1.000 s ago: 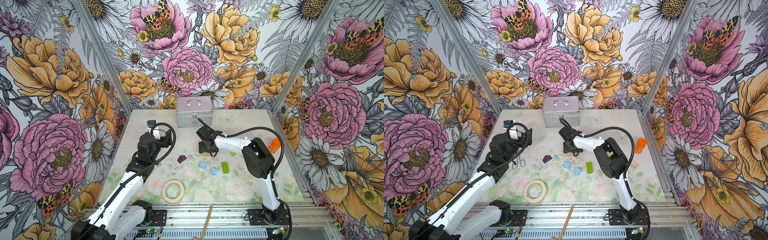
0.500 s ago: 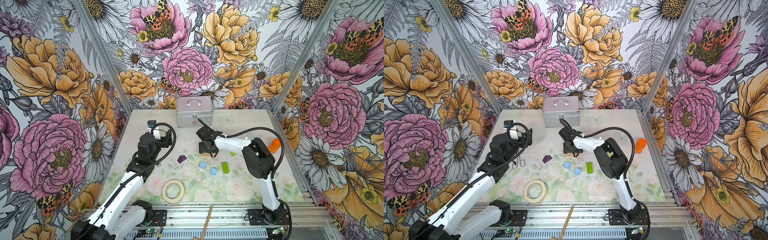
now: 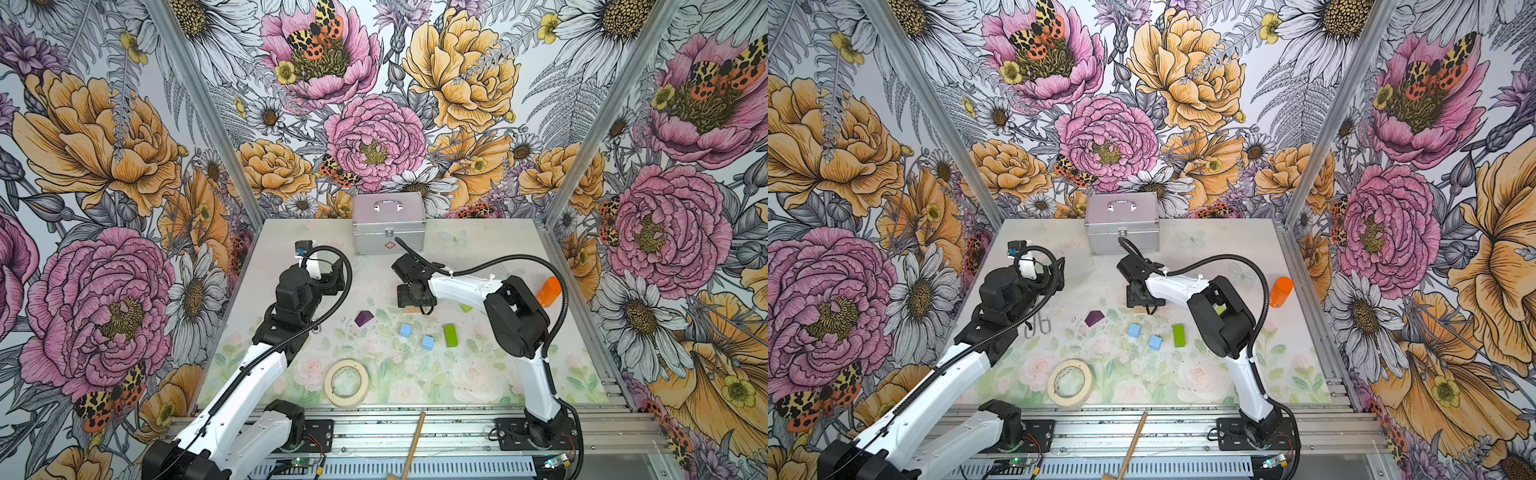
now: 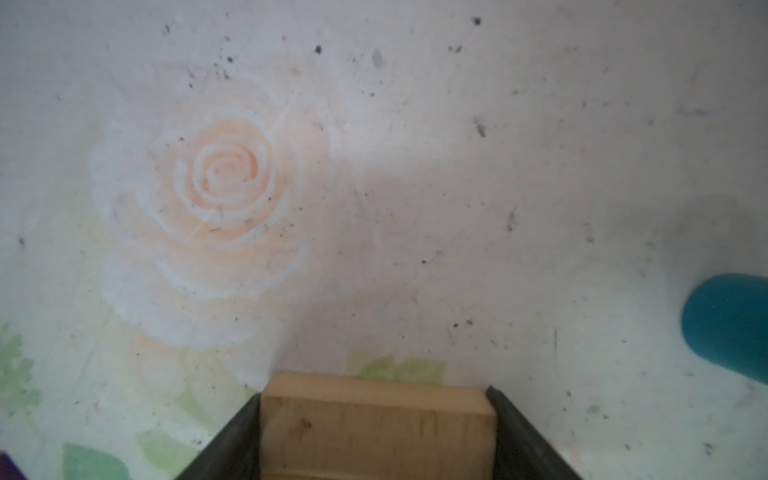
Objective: Build the wood block tower
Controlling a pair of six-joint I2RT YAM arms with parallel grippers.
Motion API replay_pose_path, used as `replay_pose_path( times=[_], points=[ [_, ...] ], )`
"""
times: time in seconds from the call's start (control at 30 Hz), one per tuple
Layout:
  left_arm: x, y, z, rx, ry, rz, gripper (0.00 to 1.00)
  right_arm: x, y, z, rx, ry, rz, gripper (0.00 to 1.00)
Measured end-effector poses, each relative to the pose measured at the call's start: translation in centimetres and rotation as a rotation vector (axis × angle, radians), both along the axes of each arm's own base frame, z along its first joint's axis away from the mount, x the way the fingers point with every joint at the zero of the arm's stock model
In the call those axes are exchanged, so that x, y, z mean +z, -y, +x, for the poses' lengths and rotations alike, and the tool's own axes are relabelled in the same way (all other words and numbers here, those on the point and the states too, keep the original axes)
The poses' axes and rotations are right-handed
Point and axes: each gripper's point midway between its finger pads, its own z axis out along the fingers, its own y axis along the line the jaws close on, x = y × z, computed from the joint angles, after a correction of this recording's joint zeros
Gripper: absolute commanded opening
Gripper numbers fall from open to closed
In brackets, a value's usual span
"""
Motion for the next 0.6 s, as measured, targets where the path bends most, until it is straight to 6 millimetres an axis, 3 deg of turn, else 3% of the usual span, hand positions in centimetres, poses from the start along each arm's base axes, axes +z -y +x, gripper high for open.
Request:
replay_pose_path(
  times=[0.37, 0.6],
  points=[
    [0.0, 0.01, 0.0, 0.0, 0.0, 0.0, 0.84, -0.03, -0.17, -0.22, 0.003, -0.004, 0.001, 0.99],
    [0.0, 0.04, -0.01, -0.001, 0.0, 0.0, 0.84, 0.0, -0.29, -0.3, 0.007, -0.001, -0.002, 1.0]
  ],
)
